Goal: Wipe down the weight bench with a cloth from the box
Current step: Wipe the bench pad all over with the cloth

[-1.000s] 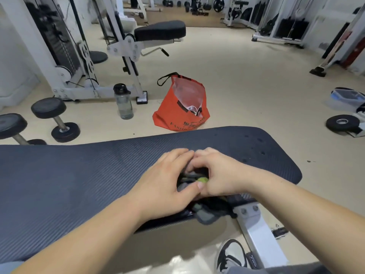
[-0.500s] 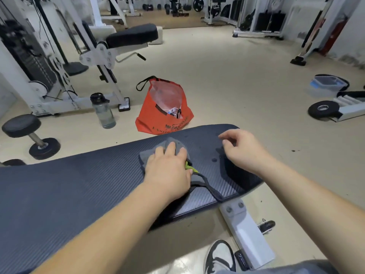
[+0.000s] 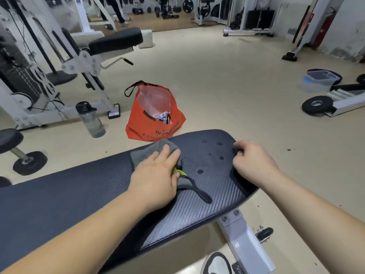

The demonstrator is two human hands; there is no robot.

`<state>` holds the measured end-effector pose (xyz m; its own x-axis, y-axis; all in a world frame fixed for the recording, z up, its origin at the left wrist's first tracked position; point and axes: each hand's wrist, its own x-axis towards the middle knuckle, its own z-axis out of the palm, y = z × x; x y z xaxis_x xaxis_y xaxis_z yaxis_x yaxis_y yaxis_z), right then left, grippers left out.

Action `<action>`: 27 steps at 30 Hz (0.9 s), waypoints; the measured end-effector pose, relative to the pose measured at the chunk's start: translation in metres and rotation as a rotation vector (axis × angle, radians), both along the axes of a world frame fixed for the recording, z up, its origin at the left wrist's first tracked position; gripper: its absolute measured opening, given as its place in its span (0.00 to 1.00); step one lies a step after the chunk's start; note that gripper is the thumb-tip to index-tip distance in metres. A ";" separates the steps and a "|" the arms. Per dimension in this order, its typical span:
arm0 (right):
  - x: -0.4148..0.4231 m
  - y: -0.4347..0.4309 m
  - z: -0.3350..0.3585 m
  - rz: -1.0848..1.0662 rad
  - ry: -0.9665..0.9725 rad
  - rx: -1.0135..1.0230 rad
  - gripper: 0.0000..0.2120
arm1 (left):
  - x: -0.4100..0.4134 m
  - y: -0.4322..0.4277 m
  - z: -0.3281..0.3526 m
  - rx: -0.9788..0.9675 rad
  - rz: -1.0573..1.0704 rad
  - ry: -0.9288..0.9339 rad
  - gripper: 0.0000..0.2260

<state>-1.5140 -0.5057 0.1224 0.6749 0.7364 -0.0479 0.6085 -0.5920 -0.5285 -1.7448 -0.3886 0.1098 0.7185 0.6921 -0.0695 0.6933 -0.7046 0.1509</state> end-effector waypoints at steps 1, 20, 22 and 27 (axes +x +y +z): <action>0.000 0.000 -0.001 -0.002 -0.010 -0.022 0.21 | -0.002 0.001 0.001 -0.015 -0.064 -0.026 0.29; -0.005 0.003 0.005 0.010 -0.057 -0.156 0.21 | 0.035 0.019 0.010 -0.074 0.029 -0.202 0.31; -0.004 0.003 0.006 0.004 -0.052 -0.150 0.21 | 0.034 -0.027 0.003 -0.049 -0.087 -0.240 0.32; -0.002 0.002 0.002 0.019 -0.073 -0.131 0.21 | 0.014 -0.042 0.006 -0.039 -0.384 -0.169 0.32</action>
